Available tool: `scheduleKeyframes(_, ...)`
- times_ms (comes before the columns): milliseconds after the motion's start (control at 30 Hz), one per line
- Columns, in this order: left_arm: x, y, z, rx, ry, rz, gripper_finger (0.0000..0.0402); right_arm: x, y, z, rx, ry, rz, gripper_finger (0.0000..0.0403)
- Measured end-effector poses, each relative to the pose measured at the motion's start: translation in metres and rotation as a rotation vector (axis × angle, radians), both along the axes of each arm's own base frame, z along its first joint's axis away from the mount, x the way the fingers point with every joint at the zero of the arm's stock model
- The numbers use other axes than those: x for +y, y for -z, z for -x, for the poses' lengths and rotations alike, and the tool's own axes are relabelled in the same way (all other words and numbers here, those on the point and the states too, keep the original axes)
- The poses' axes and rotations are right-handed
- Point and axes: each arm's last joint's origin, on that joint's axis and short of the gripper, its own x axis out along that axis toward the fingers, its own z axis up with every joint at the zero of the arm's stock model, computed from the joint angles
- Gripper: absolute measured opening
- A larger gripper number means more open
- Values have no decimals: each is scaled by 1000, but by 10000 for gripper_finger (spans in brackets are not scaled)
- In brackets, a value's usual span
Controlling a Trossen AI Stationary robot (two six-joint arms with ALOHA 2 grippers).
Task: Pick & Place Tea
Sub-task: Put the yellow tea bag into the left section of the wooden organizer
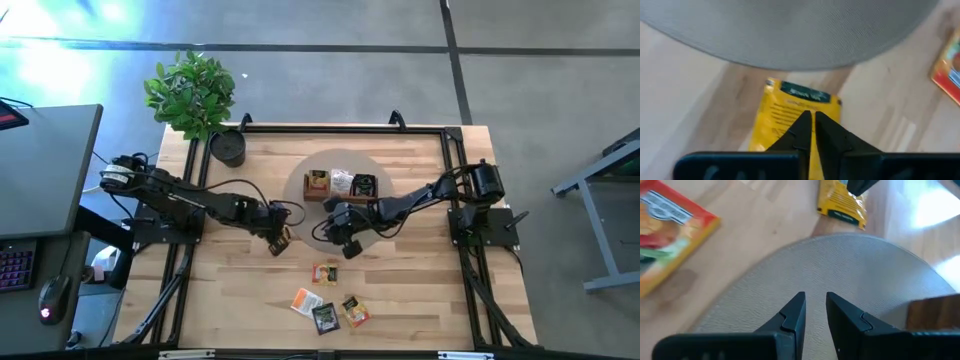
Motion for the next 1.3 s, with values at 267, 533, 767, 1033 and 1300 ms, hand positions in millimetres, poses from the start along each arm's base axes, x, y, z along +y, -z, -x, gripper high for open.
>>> scheduleKeyframes(267,-3,-1,-1,-6,151,35,131,1,0,0,-2,-21,-19,74)
scheduleKeyframes(533,-2,17,-3,82,297,-172,218,1,0,0,-1,-21,-19,74)
scheduleKeyframes(767,-4,31,-9,118,316,-161,245,1,0,0,4,-22,-19,74)
scheduleKeyframes(1033,-9,14,-19,110,374,-190,245,1,0,0,4,-22,-20,74)
scheduleKeyframes(1300,-12,-23,-30,216,412,-256,246,1,1,1,13,-23,-21,74)
